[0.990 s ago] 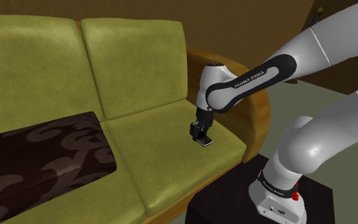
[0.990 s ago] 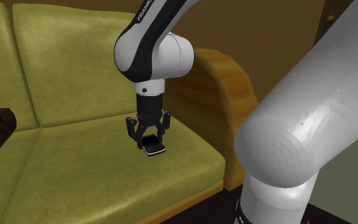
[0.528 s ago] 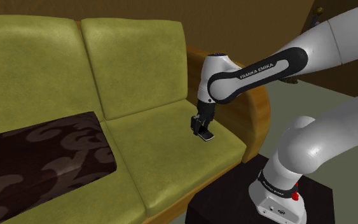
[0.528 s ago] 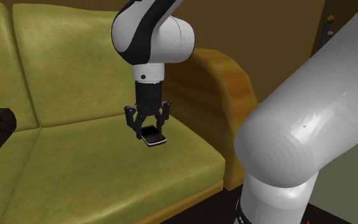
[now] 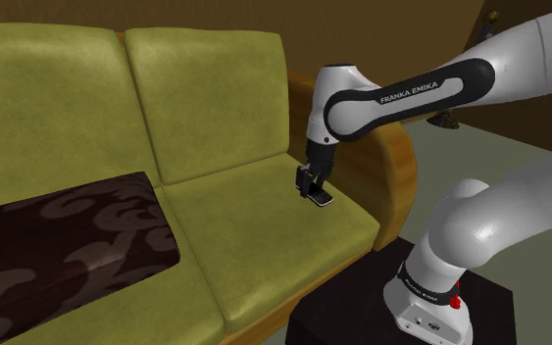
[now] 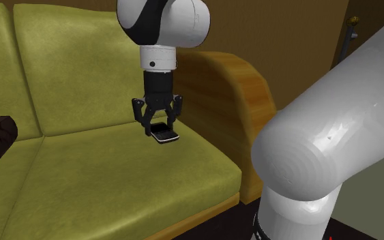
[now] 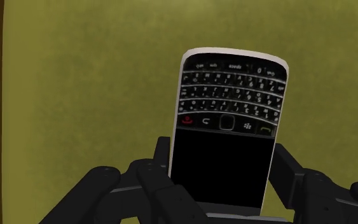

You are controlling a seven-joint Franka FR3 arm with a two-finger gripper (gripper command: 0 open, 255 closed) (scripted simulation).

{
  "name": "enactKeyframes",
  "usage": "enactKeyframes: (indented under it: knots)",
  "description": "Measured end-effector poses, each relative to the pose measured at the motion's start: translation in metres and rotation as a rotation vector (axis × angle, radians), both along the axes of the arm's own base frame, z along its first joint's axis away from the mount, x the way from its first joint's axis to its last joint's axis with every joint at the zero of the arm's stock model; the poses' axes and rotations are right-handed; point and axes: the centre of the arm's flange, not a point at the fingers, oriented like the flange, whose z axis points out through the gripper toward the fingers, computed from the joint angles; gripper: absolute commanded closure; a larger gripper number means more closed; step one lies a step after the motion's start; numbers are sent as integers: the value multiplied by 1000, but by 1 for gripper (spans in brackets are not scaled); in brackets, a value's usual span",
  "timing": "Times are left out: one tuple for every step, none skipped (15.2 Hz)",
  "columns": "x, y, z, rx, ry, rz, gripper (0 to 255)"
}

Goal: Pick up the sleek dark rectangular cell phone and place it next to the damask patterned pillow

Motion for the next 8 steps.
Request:
enactKeyframes:
  knots:
    - [0, -1, 6, 0, 0, 0, 255]
    - [1, -1, 11, 0, 0, 0, 255]
    - [2, -1, 17, 0, 0, 0, 255]
    - [2, -1, 22, 0, 0, 0, 255]
    - [1, -1, 27, 0, 0, 0, 255]
    - [0, -1, 33, 0, 0, 0, 255]
    - [1, -1, 37, 0, 0, 0, 255]
    - [1, -2, 43, 0, 0, 0, 255]
